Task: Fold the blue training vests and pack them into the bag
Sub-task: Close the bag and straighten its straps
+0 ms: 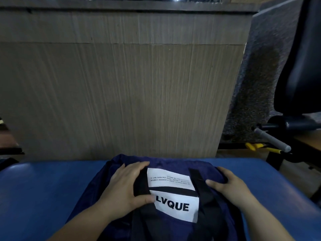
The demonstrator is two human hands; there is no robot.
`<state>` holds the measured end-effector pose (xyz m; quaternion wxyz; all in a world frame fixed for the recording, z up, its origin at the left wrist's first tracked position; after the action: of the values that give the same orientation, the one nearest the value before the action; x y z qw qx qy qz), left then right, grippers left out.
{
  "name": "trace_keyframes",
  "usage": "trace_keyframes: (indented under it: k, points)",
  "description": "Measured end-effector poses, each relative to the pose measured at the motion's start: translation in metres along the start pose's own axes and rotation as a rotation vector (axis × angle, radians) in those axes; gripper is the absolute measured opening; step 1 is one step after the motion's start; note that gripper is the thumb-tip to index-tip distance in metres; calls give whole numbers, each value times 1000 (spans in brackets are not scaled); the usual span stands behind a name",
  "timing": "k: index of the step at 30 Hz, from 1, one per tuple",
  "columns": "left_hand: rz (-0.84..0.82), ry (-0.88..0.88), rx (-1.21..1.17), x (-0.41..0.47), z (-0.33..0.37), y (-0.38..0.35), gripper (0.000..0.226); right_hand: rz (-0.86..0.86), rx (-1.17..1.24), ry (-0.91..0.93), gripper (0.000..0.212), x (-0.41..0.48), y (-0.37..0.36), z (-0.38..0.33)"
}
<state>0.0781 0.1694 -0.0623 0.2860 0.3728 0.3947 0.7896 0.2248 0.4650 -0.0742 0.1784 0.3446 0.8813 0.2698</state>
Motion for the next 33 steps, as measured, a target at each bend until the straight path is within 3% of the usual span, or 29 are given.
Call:
trace_keyframes:
  k: [3,6,9,12,13,15,18,20,23,29,33]
  points:
    - [-19,10,95,3,-5,-6,103,66,76,66,69,4,-5,-1]
    - [54,41,76,5,-12,-8,101,92,128,174,45,4,-7,-3]
    - [172,-83,41,4,-15,-9,61,72,129,270,34,-1,-2,-5]
    - [244,-168,3,1,-19,-14,28,123,-56,335,29,-3,3,-5]
    - [242,-184,-23,0,-20,-15,23,152,-131,325,33,-5,4,-4]
    - [224,-209,-66,-1,-20,-17,17,139,-252,344,63,-8,5,-2]
    - [217,-229,-102,-5,-20,-17,14,-23,-500,477,93,-12,1,-4]
    - [200,-214,-122,-8,-20,-17,13,-86,-644,505,86,-14,-6,-5]
    - [140,-222,-132,-9,-20,-16,21,-113,-659,488,69,-16,-14,-4]
    - [96,-150,-159,-8,-12,-11,21,-13,-582,564,79,-9,-19,3]
    - [-27,-52,-148,-4,-3,0,39,-35,-633,565,56,-10,-21,-1]
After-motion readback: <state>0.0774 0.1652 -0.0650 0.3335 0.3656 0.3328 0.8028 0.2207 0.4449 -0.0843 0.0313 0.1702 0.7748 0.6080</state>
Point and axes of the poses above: each hand's wrist, its own x-axis towards the middle knuckle, its own y-axis out of the back of the hand, z = x × y, the point moved 1 cm from there along x, towards the middle knuckle, and after that the axes turned 4 degrees about -y, right-handed, at the moved point
